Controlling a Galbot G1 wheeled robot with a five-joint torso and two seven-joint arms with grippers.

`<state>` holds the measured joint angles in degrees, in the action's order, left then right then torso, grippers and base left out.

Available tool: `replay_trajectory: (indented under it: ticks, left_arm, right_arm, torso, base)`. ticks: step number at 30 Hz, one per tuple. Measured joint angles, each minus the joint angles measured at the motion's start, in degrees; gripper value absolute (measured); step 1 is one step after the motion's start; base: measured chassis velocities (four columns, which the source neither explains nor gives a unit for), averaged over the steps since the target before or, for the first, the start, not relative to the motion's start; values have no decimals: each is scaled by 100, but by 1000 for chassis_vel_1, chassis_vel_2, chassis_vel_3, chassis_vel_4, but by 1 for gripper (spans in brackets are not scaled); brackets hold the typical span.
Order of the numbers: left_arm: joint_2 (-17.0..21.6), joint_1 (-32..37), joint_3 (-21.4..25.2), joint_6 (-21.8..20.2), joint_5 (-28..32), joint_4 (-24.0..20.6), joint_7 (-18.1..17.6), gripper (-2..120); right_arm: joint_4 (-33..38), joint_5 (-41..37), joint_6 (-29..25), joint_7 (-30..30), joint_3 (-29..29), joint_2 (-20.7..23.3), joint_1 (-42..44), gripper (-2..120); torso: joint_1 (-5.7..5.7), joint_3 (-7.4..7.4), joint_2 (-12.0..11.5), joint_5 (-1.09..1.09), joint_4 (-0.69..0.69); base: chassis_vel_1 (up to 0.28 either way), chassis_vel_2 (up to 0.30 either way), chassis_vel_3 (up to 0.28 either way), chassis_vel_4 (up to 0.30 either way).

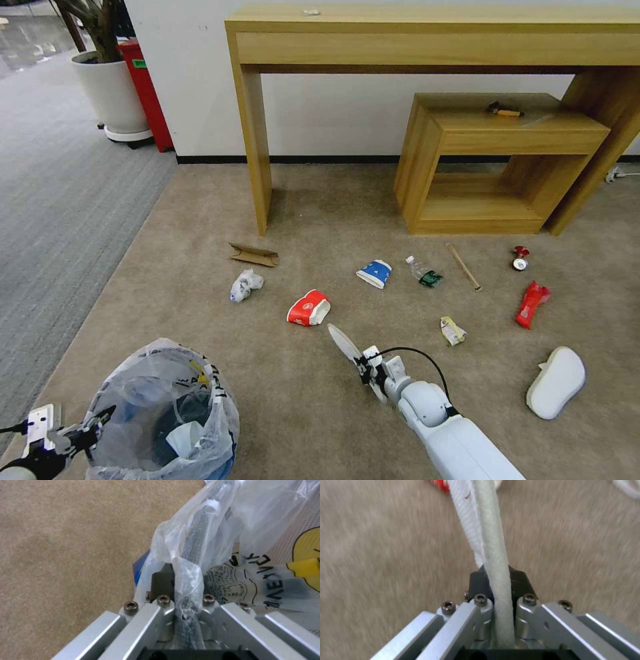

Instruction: Pick up the trash bin and place the garbage on the floor into it.

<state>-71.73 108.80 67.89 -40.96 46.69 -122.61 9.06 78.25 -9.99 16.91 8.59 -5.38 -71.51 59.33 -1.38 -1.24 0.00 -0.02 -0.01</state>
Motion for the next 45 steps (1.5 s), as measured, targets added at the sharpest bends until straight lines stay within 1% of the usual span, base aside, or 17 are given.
replay_trajectory:
  ticks: [7,9,10,13,14,17,20,21,22,25,26,29,37,39,40,41,45]
  left_arm:
    - [-15,-54,-173,-43,-39,-68,-111,0]
    - [-16,-116,-296,-61,-92,-68,-175,0]
    - [-16,-116,-296,-61,-92,-68,-175,0]
    - [-23,-214,-429,-103,-128,-65,-249,0]
    - [-23,-214,-429,-103,-128,-65,-249,0]
    - [-13,-340,-525,-119,-136,-57,-323,0]
    - [-5,-384,-547,-120,-136,-57,-353,0]
    - [8,-457,-578,-121,-124,-56,-393,0]
    - [8,-457,-578,-121,-124,-56,-393,0]
    - [9,-493,-585,-121,-103,-73,-428,0]
    - [9,-493,-585,-121,-103,-73,-428,0]
    - [29,-498,-564,-122,-56,-128,-444,0]
    - [38,-504,-526,-122,27,-176,-461,0]
    - [39,-495,-516,-122,46,-198,-462,0]
    - [39,-495,-516,-122,46,-198,-462,0]
    - [47,-495,-502,-122,78,-203,-472,0]
    - [84,-516,-491,-122,125,-209,-502,0]
  right_arm:
    - [951,-551,-11,-9,-81,149,-182,3]
    - [1459,-1119,-170,-27,114,208,-528,3]
    - [1459,-1119,-170,-27,114,208,-528,3]
    - [1949,-1817,-306,-71,680,227,-1184,3]
    - [1949,-1817,-306,-71,680,227,-1184,3]
    - [2195,-2298,-401,-71,1550,78,-2047,3]
    - [2231,-2451,-422,-54,1865,-19,-2296,3]
    - [2225,-2748,-430,-6,2670,-385,-2748,3]
    - [2225,-2748,-430,-6,2670,-385,-2748,3]
    - [2099,-2778,-429,9,3326,-703,-2863,3]
    - [2099,-2778,-429,9,3326,-703,-2863,3]
    - [2029,-2710,-417,-24,3781,-900,-2752,3]
    - [1998,-2526,-420,-161,4085,-966,-2558,3]
    - [1996,-2392,-431,-287,4093,-909,-2481,14]
    - [1996,-2392,-431,-287,4093,-909,-2481,14]
    - [2009,-2324,-446,-323,4065,-853,-2422,21]
    - [2061,-2219,-486,-333,3992,-738,-2305,34]
  torso:
    - [0,0,0,-1,-1]
    - [0,0,0,0,-1]
    - [0,0,0,0,-1]
    - [-1,0,0,1,0]
    - [-1,0,0,1,0]
    - [-1,0,0,-1,2]
    - [-1,0,0,-1,1]
    - [-1,0,0,-1,2]
    - [-1,0,0,-1,2]
    - [-1,0,0,-2,1]
    - [-1,0,0,-2,1]
    - [-1,0,0,-2,0]
    - [0,0,0,-1,0]
    - [0,0,0,-1,0]
    - [0,0,0,-1,0]
    - [0,0,0,0,0]
    - [0,0,0,0,-1]
  base:
    - [0,0,0,0]
    - [0,0,0,0]
    - [0,0,0,0]
    - [0,0,0,0]
    - [0,0,0,0]
    - [0,0,0,0]
    - [0,0,0,0]
    - [0,0,0,0]
    - [0,0,0,0]
    - [0,0,0,0]
    - [0,0,0,0]
    - [0,0,0,0]
    - [0,0,0,0]
    - [0,0,0,0]
    - [0,0,0,0]
    - [0,0,0,0]
    - [0,0,0,0]
